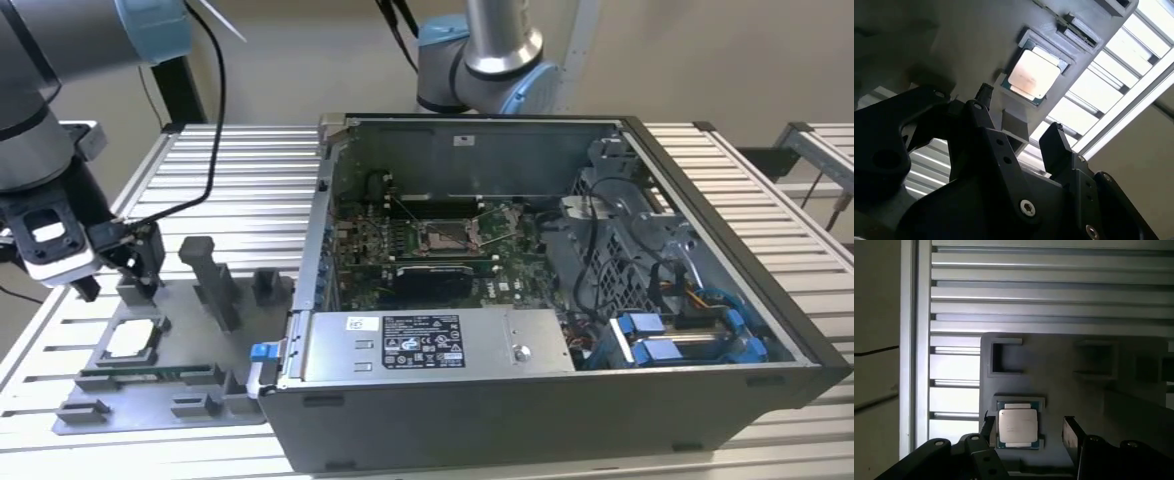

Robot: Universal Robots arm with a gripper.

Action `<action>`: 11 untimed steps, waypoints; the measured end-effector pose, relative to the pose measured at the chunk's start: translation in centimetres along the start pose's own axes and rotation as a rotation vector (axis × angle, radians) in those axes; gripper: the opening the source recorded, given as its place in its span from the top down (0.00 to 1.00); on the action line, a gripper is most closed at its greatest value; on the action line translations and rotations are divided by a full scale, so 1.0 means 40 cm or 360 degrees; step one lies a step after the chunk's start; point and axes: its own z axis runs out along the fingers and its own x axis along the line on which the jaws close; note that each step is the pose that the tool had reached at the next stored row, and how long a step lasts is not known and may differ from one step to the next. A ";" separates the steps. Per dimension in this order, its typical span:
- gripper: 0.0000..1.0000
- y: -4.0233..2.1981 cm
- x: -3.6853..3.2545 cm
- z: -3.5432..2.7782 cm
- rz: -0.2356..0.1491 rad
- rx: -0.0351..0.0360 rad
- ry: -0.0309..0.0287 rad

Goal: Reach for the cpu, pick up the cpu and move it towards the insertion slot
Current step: 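Pick up the cpu and move it towards the insertion slot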

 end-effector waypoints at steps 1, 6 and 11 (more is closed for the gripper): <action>0.00 -0.005 0.001 0.003 0.0000 0.0000 0.00000; 0.00 -0.026 0.005 0.020 0.0000 0.0000 0.00000; 0.00 -0.041 0.013 0.038 -0.0004 0.0000 0.00001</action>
